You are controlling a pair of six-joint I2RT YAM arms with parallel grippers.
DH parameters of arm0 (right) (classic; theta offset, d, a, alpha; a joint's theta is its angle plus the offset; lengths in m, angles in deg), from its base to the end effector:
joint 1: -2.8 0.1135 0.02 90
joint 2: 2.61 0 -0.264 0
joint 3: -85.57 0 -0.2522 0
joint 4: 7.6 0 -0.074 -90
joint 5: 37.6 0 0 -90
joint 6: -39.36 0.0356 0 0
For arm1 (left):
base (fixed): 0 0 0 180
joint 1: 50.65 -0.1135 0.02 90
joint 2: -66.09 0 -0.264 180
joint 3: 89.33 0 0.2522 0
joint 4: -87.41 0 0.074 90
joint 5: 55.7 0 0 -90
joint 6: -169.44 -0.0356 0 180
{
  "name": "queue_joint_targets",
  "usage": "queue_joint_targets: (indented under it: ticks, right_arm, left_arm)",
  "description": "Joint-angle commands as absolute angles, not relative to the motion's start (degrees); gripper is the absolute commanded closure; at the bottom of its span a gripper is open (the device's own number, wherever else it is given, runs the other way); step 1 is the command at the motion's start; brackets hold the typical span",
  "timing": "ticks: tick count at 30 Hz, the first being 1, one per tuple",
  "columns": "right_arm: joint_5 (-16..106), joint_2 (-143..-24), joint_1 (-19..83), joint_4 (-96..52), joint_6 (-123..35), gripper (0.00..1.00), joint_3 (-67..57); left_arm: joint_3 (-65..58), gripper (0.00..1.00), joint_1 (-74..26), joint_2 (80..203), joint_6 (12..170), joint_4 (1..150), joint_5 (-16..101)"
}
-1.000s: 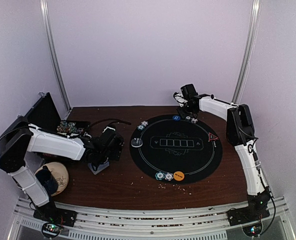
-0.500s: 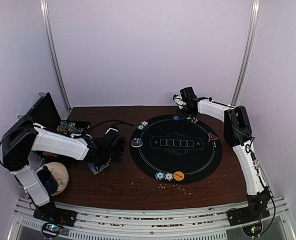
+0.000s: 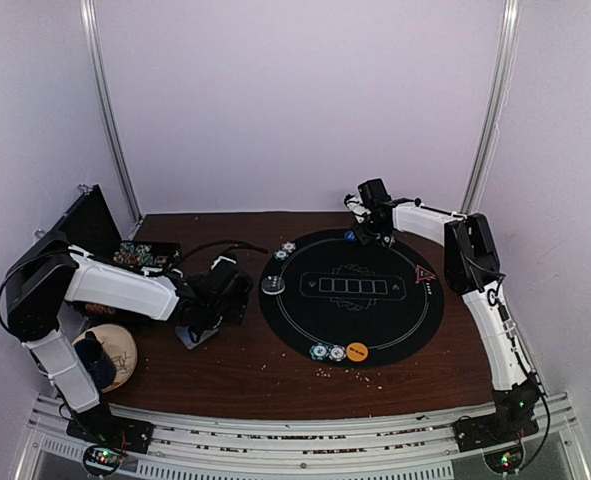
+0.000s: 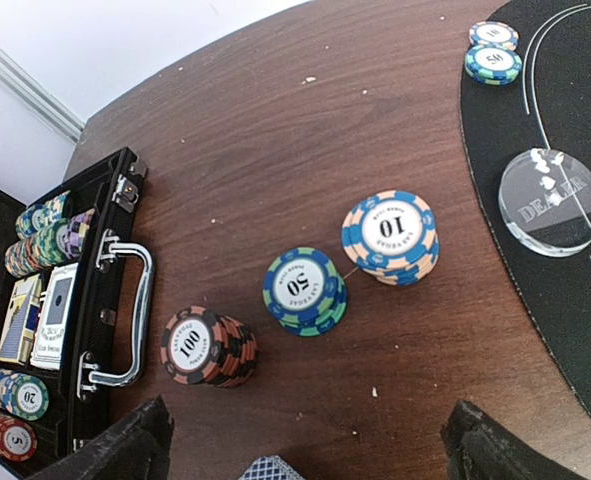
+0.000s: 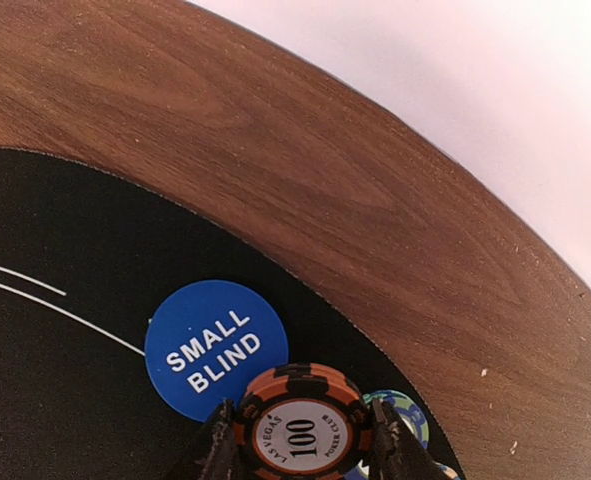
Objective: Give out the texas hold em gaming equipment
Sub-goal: Place the poker chips pile in the small blind area.
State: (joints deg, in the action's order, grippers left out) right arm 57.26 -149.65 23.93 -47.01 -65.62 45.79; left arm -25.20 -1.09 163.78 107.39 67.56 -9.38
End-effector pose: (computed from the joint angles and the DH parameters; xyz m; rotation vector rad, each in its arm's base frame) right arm 0.5306 0.2018 0.1481 -0.6973 2.2698 -0.0494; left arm 0.2295 -0.2314 0.1556 0.1250 2.1962 0.2302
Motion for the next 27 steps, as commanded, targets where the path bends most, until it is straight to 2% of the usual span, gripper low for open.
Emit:
queue_joint_targets:
  ticks: [1, 15, 23, 27]
  right_arm:
    - [58.6, -150.4, 23.7, -46.0, -66.1, 0.82, 47.2]
    - [59.2, -150.8, 23.6, -46.1, -66.7, 0.79, 47.3]
    - [59.2, -150.8, 23.6, -46.2, -66.9, 0.72, 47.3]
    - [59.4, -150.7, 23.6, -46.2, -66.9, 0.63, 47.5]
  left_arm:
    - [-23.6, 0.02, -0.9, 164.5, 106.9, 68.1, -9.4]
    - [-23.2, 0.02, -0.8, 165.3, 106.7, 67.9, -9.2]
    - [-22.9, 0.02, -0.8, 165.6, 106.7, 67.8, -9.2]
    - [-22.8, 0.02, -0.8, 165.8, 106.7, 67.7, -9.2]
